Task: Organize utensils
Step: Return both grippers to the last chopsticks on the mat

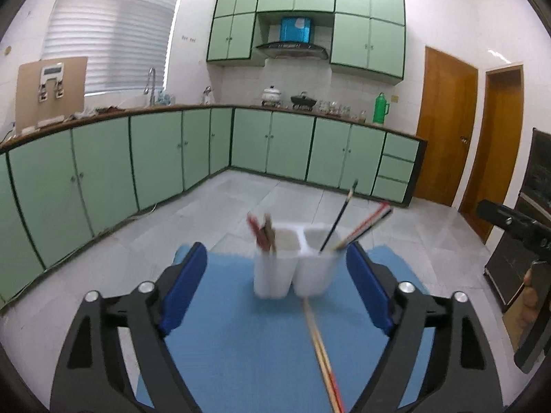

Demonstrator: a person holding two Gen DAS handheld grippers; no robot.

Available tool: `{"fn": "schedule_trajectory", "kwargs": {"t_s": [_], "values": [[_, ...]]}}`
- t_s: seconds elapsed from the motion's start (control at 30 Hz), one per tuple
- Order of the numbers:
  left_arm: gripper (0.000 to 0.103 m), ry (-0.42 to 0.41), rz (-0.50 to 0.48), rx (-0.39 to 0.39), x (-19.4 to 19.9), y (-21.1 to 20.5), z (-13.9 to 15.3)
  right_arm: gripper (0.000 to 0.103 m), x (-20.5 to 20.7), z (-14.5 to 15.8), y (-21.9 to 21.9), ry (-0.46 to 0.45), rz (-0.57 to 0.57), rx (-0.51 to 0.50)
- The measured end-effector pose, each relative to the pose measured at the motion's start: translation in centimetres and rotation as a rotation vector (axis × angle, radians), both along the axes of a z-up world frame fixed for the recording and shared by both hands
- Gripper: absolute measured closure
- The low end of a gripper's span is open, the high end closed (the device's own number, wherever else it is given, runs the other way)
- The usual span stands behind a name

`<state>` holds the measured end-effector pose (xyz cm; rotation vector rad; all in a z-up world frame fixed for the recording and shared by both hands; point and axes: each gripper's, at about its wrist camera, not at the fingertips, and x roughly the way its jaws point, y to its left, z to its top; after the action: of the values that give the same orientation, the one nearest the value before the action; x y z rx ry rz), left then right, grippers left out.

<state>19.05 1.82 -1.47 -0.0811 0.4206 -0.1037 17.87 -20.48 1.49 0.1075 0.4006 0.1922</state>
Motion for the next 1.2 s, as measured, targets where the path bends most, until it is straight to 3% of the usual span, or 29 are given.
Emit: {"fn": "schedule_trajectory", "kwargs": {"t_s": [0.13, 0.43, 0.67, 0.9, 1.2], "values": [[0.013, 0.043, -0.023, 0.009, -1.9, -0.3, -2.4, 0.006, -1.9, -1.8, 0.7, 0.021, -0.006, -0.016], [0.013, 0.144, -0.01, 0.06, -4.4, -0.2, -8.2, 0.006, -4.7, -7.1, 2.6, 0.09, -0.024, -0.047], [0.013, 0.203, -0.003, 0.127, -5.0, 0.2, -11.5, 0.006, -5.0, -13.1, 4.2, 0.227, -0.009, -0.048], [0.013, 0.273, 0.012, 0.152, -4.9, 1.3, -14.2, 0.006, -4.6, -17.9, 6.5, 0.348, 0.008, -0.063], [0.013, 0.307, 0.023, 0.14, -4.5, 2.1, -15.4, 0.007, -4.0, -20.7, 9.1, 0.419, 0.049, -0.134]]}}
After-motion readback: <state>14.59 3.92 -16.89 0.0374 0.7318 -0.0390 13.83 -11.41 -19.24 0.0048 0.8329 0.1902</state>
